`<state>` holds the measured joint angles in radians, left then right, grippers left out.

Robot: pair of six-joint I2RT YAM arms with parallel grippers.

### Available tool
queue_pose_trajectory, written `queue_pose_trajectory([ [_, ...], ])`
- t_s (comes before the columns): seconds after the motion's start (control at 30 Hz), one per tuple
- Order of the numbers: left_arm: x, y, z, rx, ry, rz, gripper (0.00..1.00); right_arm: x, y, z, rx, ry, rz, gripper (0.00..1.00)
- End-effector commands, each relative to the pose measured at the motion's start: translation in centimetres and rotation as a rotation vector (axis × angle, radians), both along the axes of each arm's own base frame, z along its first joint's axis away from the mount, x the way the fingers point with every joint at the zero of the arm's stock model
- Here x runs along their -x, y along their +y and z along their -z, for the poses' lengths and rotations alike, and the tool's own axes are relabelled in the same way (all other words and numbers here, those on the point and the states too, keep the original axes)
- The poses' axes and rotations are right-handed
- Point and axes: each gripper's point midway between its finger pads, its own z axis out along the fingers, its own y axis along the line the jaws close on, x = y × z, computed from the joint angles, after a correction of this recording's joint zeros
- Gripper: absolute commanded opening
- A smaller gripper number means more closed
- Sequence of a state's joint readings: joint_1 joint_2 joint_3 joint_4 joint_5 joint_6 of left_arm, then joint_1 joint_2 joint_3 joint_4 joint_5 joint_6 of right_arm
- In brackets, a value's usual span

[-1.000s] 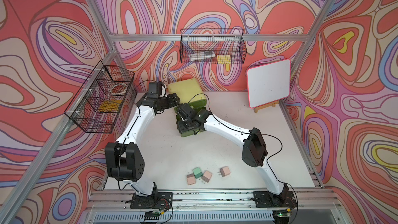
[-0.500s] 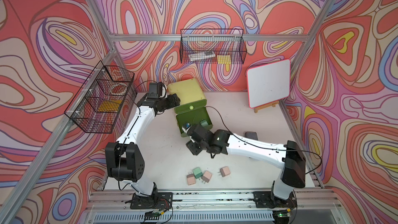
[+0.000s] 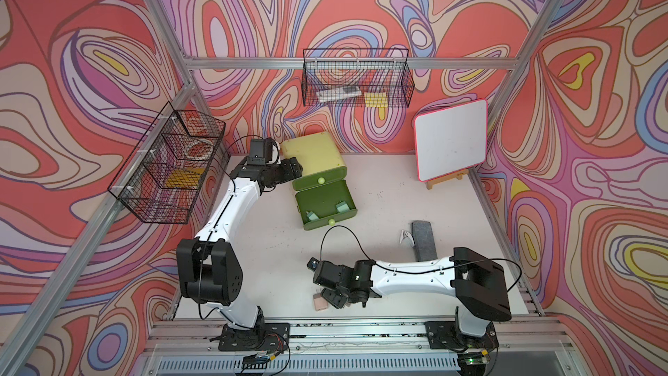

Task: Place the plugs into the drawer by color
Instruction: Pick up the plug from the center of the board.

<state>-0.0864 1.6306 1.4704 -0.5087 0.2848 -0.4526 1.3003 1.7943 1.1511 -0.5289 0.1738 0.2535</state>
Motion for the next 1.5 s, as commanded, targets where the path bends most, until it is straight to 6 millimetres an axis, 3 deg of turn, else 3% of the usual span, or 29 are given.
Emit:
queue_pose_trajectory([
  [0.0,0.6,-0.1,0.3,-0.01,0.017,0.012,0.86,0.4,-0.1,0.6,-0.002,0.01,0.006,0.64],
  [0.6,0.5,-0.2,0.3,-0.002,0.018,0.012,0.86,-0.2,-0.7,1.2,0.042,-0.022,0.014,0.55],
  [0.83,0.6,-0.2,0.3,-0.007,0.016,0.013,0.86,-1.0,-0.4,3.0,0.117,-0.032,0.018,0.48],
  [1.03,0.6,-0.2,0.2,-0.004,0.016,0.013,0.86,-2.0,0.2,2.3,0.096,-0.046,0.03,0.46],
  [1.33,0.6,-0.3,0.0,0.002,0.011,0.014,0.86,-4.2,-1.7,0.7,0.132,-0.113,0.101,0.48],
  [1.47,0.7,-0.3,0.0,0.002,0.01,0.017,0.86,-4.2,-0.8,-0.9,0.088,-0.104,0.104,0.52],
])
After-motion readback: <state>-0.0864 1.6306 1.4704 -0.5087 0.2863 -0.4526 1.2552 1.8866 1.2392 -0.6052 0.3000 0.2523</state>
